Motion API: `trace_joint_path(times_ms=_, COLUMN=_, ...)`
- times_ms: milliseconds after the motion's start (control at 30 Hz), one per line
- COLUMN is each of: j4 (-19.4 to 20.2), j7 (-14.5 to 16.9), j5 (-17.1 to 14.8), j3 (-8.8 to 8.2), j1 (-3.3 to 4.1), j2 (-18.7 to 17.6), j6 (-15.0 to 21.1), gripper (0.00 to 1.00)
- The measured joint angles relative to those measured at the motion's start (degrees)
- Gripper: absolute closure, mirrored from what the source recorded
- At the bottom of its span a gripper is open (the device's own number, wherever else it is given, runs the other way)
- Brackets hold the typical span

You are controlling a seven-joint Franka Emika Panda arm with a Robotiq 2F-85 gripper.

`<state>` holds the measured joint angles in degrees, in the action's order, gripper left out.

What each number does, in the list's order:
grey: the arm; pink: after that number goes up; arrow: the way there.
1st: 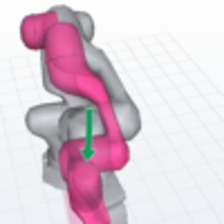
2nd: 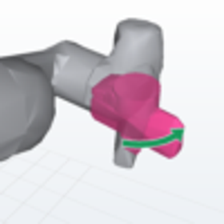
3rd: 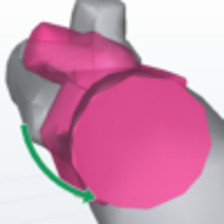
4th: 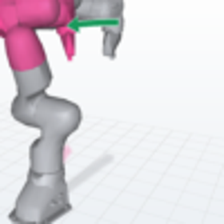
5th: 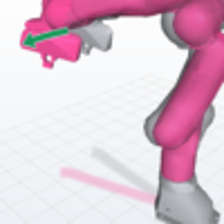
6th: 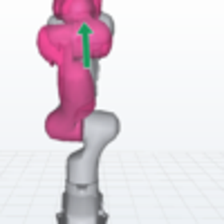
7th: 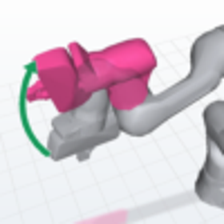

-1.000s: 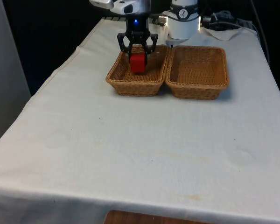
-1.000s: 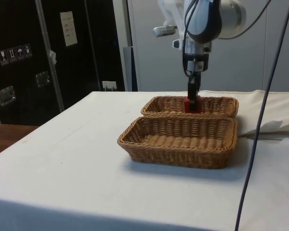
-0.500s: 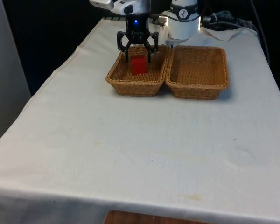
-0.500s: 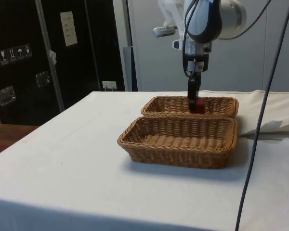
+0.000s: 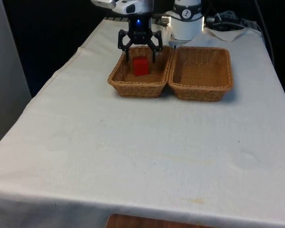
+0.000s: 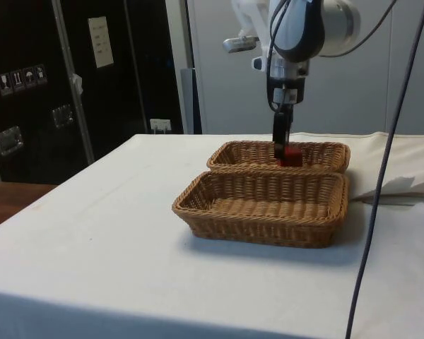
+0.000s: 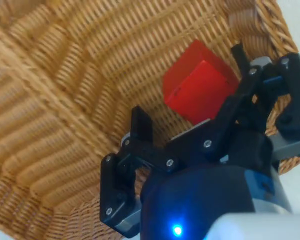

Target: Pick up the red cube and place it into the right basket.

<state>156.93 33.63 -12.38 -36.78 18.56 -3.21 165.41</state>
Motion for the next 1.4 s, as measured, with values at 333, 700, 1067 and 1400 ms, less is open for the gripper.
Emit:
trace_joint_path(times_ms=333, j4=-0.86, j7=-3.44, j5=0.57, j3=2.58, j1=0.23, j2=3.72, j6=-0.40, gripper=0.00)
trace_joint_path(times_ms=700, j4=-3.78, j7=-7.28, j5=0.57, j3=6.93, j1=0.29, j2=5.16, j6=-1.78, gripper=0.00)
trace_joint_path(times_ms=1067, j4=-7.62, j7=-10.66, j5=0.57, j3=10.89, j1=0.34, j2=5.50, j6=-3.61, gripper=0.00)
trace_joint_path(times_ms=1400, j4=-11.06, j7=-13.58, j5=0.57, j3=14.38, j1=0.34, j2=5.21, j6=-5.44, gripper=0.00)
